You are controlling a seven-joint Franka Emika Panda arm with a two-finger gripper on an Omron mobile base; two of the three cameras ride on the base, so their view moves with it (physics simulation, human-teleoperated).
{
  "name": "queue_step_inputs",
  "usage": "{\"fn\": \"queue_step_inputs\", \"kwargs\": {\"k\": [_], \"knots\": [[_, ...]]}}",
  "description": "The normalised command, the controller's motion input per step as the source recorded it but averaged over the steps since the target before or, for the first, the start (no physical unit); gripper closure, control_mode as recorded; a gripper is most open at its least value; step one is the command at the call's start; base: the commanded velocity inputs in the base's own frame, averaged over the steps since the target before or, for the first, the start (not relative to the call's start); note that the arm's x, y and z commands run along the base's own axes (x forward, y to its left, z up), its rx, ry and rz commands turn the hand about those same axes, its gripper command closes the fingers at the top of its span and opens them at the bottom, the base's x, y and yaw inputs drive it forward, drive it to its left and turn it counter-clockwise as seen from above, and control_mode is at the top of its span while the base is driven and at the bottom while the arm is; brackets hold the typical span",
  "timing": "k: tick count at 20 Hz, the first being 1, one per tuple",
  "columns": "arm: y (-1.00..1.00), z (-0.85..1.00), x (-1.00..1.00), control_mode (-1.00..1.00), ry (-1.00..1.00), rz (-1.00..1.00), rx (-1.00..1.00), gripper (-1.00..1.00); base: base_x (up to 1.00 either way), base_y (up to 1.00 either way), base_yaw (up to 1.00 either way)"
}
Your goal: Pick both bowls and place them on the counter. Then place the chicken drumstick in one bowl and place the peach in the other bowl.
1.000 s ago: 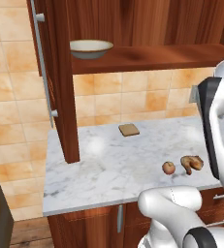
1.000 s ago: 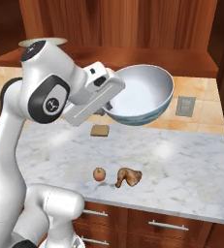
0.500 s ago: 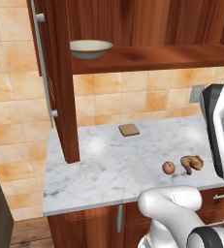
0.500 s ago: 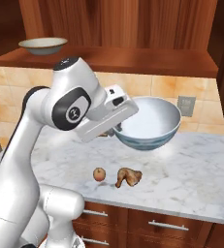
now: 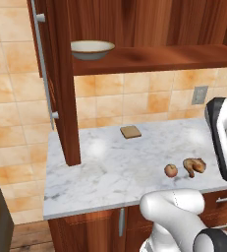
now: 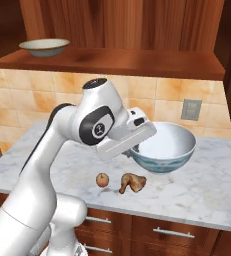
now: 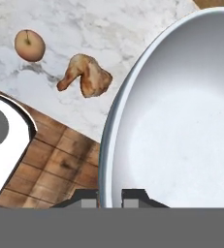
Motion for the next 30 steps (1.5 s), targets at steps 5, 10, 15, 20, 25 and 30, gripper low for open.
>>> {"fn": "queue_step_inputs", "kwargs": {"k": [5, 10, 15, 20, 25, 30], "knots": [[-0.23, -0.64, 0.26, -1.0, 0.03, 0.0, 0.0, 1.0, 0.0, 0.0, 0.0], [-0.25, -0.63, 0.34, -1.0, 0.0, 0.0, 0.01, 1.0, 0.0, 0.0, 0.0], [-0.34, -0.55, 0.38, -1.0, 0.0, 0.0, 0.01, 1.0, 0.0, 0.0, 0.0], [-0.35, -0.49, 0.3, -1.0, 0.04, 0.0, 0.0, 1.0, 0.0, 0.0, 0.0], [-0.31, -0.49, 0.28, -1.0, 0.06, 0.0, 0.0, 1.0, 0.0, 0.0, 0.0], [-0.26, -0.44, 0.3, -1.0, 0.05, 0.0, 0.01, 1.0, 0.0, 0.0, 0.0]]}}
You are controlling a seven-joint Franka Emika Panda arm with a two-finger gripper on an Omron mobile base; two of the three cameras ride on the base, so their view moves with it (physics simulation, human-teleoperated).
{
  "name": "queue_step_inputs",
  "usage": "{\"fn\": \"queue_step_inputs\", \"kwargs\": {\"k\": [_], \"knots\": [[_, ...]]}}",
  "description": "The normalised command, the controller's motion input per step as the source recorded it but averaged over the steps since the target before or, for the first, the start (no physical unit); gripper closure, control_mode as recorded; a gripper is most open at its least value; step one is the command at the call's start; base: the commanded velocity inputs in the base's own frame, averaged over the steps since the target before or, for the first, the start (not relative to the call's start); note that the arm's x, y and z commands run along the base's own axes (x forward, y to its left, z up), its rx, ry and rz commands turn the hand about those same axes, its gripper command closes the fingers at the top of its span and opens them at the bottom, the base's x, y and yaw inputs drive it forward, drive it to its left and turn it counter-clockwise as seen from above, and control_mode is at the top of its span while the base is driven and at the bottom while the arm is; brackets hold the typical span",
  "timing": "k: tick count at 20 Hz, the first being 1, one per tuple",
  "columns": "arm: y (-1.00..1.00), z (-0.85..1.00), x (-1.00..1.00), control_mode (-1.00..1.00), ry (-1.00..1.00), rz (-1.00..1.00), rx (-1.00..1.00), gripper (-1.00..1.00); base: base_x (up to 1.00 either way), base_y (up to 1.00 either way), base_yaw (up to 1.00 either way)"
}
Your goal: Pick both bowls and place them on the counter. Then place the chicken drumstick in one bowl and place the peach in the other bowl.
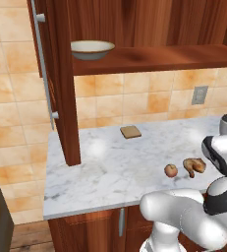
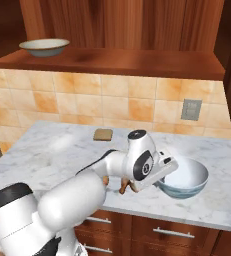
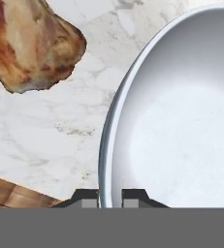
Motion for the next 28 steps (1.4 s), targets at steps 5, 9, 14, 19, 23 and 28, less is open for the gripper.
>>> {"fn": "queue_step_inputs", "kwargs": {"k": [5, 9, 14, 19, 23, 28], "knots": [[-0.11, -0.39, 0.26, -1.0, 0.02, 0.02, 0.05, 1.0, 0.0, 0.0, 0.0], [-0.04, -0.36, 0.23, -1.0, 0.0, 0.04, 0.06, 1.0, 0.0, 0.0, 0.0], [-0.03, -0.08, 0.07, -1.0, 0.02, 0.02, 0.05, 1.0, 0.0, 0.0, 0.0], [0.09, 0.05, -0.01, -1.0, 0.01, 0.0, 0.0, -1.0, 0.0, 0.0, 0.0], [0.46, 0.22, -0.11, -1.0, 0.0, 0.0, 0.0, -1.0, 0.0, 0.0, 0.0], [0.79, 0.43, -0.14, -1.0, -0.04, -0.02, 0.0, -1.0, 0.0, 0.0, 0.0]]}}
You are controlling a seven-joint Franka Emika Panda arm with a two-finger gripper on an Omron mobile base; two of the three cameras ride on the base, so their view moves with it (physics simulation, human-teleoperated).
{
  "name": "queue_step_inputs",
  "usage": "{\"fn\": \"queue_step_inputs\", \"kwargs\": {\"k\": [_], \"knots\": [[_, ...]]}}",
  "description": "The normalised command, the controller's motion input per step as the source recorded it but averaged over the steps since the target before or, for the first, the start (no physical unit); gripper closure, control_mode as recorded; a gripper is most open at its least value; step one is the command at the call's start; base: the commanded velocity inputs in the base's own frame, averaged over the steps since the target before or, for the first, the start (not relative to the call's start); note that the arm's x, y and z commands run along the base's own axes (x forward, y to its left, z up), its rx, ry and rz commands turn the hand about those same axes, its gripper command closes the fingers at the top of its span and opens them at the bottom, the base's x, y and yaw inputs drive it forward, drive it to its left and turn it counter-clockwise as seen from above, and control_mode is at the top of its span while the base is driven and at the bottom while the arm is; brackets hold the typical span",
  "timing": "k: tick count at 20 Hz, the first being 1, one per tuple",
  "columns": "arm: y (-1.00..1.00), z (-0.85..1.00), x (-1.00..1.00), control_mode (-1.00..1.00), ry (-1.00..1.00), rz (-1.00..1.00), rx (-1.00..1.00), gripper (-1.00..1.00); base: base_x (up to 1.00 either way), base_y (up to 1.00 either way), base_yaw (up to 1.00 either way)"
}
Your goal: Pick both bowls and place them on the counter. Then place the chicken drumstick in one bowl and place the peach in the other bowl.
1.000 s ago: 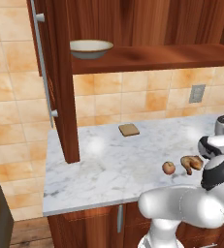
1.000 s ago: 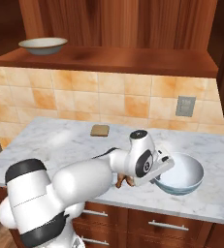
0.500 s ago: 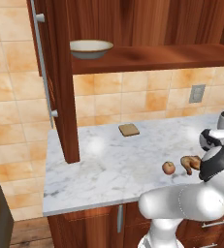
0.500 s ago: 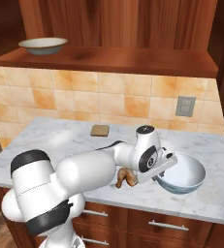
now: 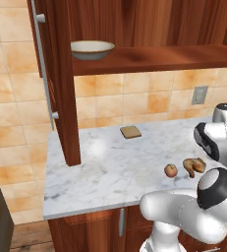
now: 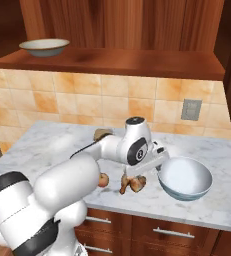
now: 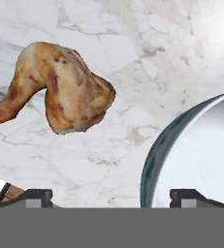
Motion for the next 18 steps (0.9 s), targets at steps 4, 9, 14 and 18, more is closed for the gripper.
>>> {"fn": "queue_step_inputs", "kwargs": {"k": [4, 9, 14, 18], "knots": [[0.88, 0.51, -0.11, -1.0, -0.03, -0.04, 0.05, -1.0, 0.0, 0.0, 0.0], [0.85, 0.48, -0.17, -1.0, 0.0, -0.05, 0.17, -1.0, 0.0, 0.0, 0.0], [0.7, 0.43, -0.2, -1.0, 0.0, -0.06, 0.31, -1.0, 0.0, 0.0, 0.0], [0.66, 0.21, -0.2, -1.0, 0.0, -0.1, 0.33, -1.0, 0.0, 0.0, 0.0]]}}
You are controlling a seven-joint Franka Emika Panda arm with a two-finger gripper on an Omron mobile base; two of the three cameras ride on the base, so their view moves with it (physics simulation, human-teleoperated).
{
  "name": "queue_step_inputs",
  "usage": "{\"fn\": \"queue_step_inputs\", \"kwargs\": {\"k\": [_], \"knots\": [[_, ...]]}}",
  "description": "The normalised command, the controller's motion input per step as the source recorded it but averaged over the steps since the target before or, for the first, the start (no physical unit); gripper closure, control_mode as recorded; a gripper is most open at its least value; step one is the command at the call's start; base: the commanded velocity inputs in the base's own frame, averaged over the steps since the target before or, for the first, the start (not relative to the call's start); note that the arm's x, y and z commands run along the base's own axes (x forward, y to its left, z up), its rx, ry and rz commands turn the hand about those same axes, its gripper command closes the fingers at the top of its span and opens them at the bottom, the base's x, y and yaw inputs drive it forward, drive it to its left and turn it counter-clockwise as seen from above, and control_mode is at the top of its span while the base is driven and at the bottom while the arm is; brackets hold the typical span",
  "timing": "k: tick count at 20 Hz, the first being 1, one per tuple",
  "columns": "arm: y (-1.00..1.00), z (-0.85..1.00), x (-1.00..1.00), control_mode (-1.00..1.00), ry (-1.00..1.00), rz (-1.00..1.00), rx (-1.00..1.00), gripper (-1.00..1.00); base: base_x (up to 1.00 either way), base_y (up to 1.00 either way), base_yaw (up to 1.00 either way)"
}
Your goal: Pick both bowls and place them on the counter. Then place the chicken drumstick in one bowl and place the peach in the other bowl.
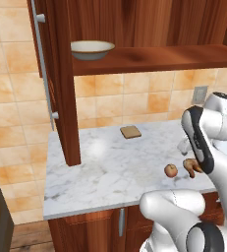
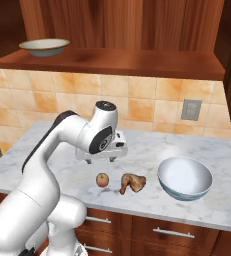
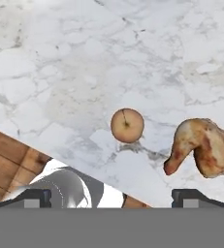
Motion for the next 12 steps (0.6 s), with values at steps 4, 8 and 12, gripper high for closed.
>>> {"fn": "queue_step_inputs", "kwargs": {"k": [4, 8, 12], "knots": [[0.55, 0.36, -0.34, -1.0, -0.01, -0.21, 0.31, -1.0, 0.0, 0.0, 0.0], [0.54, 0.56, -0.38, -1.0, -0.07, -0.26, 0.25, -1.0, 0.0, 0.0, 0.0], [0.53, 0.51, -0.3, -1.0, -0.04, -0.28, 0.22, -1.0, 0.0, 0.0, 0.0]]}}
